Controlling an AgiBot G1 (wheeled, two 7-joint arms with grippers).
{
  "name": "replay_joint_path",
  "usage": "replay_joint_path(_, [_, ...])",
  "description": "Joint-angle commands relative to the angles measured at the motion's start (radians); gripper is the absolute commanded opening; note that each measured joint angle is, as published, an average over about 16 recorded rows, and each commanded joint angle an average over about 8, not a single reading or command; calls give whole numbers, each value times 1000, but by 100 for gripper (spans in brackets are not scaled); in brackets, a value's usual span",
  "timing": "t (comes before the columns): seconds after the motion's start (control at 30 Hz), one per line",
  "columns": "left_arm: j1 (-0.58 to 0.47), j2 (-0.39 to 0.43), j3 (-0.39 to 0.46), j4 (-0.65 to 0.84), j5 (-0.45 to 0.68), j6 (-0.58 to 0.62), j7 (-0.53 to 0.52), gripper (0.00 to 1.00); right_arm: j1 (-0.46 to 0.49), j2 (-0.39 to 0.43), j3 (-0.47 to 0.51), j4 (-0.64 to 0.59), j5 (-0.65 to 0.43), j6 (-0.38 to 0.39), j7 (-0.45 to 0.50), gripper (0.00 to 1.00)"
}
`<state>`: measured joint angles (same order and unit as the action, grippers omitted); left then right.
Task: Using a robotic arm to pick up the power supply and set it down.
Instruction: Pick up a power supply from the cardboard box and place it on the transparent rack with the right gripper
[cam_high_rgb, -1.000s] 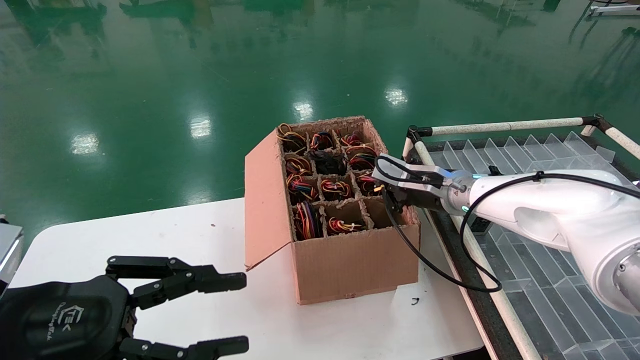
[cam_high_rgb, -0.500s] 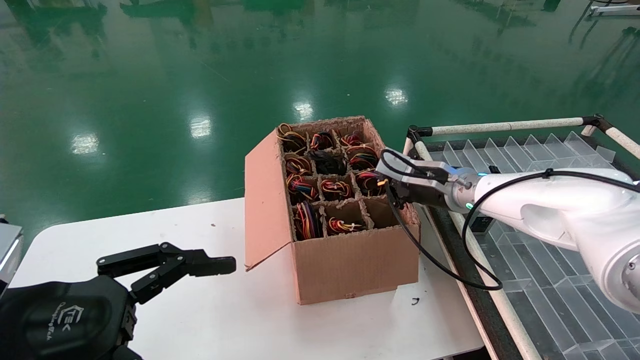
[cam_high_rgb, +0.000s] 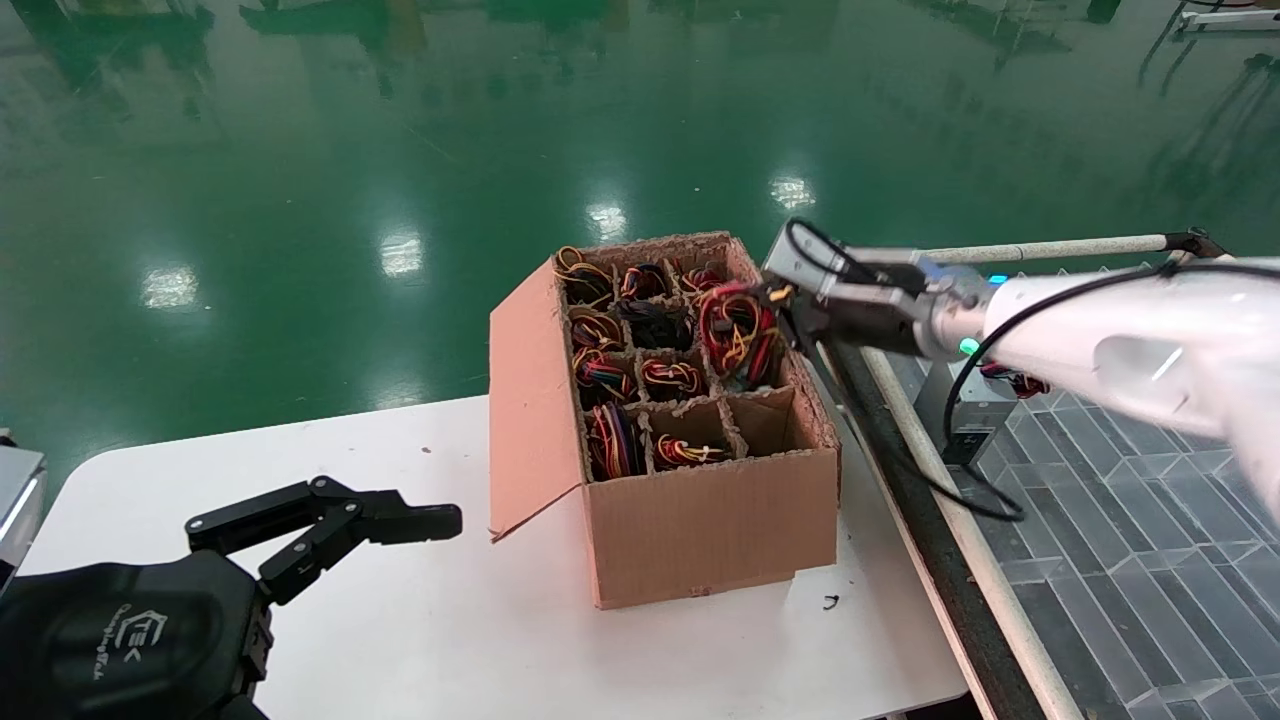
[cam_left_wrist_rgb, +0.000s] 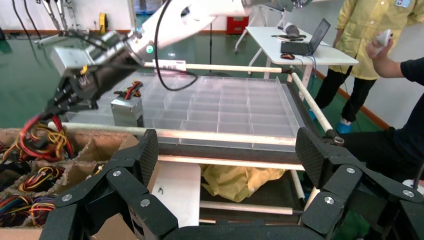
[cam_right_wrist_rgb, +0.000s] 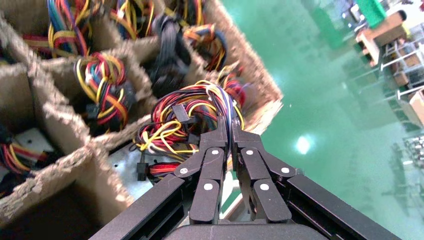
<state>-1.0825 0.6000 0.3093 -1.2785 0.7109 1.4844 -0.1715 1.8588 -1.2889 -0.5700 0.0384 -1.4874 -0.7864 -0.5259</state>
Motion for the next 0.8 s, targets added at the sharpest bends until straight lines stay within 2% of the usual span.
replay_joint_path(0.03, [0,0,0,0,0,0,0,100,15,7,4,1,5,-18,-2,0])
replay_joint_path(0.3, [0,0,0,0,0,0,0,100,90,55,14,9,22,-171,-7,0])
replay_joint_path(0.6, [0,0,1,0,-1,0,0,100,177,143,26,12,44,-425,-5,0])
replay_joint_path(0.8, [0,0,1,0,-1,0,0,100,232,199,35,13,57,-500,-10,0])
